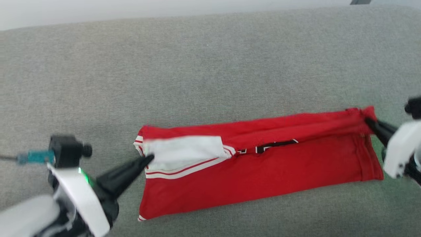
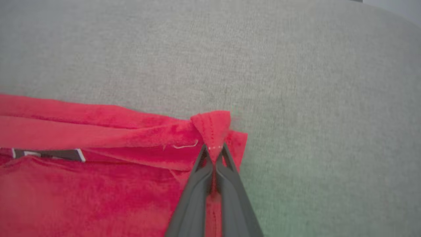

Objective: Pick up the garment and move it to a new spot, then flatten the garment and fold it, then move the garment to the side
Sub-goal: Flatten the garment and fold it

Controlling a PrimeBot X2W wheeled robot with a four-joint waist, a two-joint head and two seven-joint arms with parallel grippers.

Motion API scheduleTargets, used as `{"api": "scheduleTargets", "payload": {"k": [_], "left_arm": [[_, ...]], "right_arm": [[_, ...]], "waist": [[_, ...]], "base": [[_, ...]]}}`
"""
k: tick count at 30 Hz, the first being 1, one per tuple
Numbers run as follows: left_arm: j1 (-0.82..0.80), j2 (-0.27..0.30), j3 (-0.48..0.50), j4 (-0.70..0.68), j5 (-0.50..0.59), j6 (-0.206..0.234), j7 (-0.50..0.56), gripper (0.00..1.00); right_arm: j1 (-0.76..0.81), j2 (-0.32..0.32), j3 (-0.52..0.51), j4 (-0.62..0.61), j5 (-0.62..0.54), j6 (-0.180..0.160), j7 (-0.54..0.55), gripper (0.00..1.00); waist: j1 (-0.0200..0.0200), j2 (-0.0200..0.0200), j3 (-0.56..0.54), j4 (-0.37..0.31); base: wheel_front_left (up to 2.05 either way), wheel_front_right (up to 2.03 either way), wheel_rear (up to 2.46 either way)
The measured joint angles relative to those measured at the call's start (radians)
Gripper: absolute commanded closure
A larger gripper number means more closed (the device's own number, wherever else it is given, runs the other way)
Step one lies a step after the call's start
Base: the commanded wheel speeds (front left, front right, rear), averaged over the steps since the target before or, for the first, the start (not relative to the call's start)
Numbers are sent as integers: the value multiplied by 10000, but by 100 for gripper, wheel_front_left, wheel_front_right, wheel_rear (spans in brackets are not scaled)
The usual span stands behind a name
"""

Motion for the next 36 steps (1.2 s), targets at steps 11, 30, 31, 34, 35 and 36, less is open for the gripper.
{"api": "scheduleTargets", "payload": {"k": [11, 30, 31, 34, 35, 36], "left_arm": [[2152, -834, 184, 663, 117, 4, -397, 100], [3354, -2700, 2617, 2863, 1267, 2, -426, 0], [3527, -2830, 2989, 2991, 1515, 2, -426, 0], [4254, -3653, 4543, 3244, 2155, 4, -426, 0], [4515, -3977, 5101, 3323, 2527, 2, -426, 0], [4750, -4238, 5645, 3455, 3009, 15, -426, 0]], "right_arm": [[2368, 290, -1994, -1124, -577, 0, 376, 100], [2948, 1114, -3693, -1290, -1187, -2, 1425, 0], [3026, 1060, -3829, -1271, -1187, -2, 1540, 0], [3187, 1269, -4228, -1095, -907, -2, 1808, 0], [3209, 1331, -4274, -1005, -890, -2, 1910, 0], [3221, 1365, -4332, -884, -894, -2, 1992, 0]], "waist": [[0, 0, -55, 213], [-1, 0, -58, 418], [0, 0, -69, 483], [0, 0, -111, 718], [0, 0, -125, 805], [0, 0, -138, 893]], "base": [[0, 0, 0], [0, 0, 0], [0, 0, 0], [0, 0, 0], [0, 0, 0], [0, 0, 0]]}}
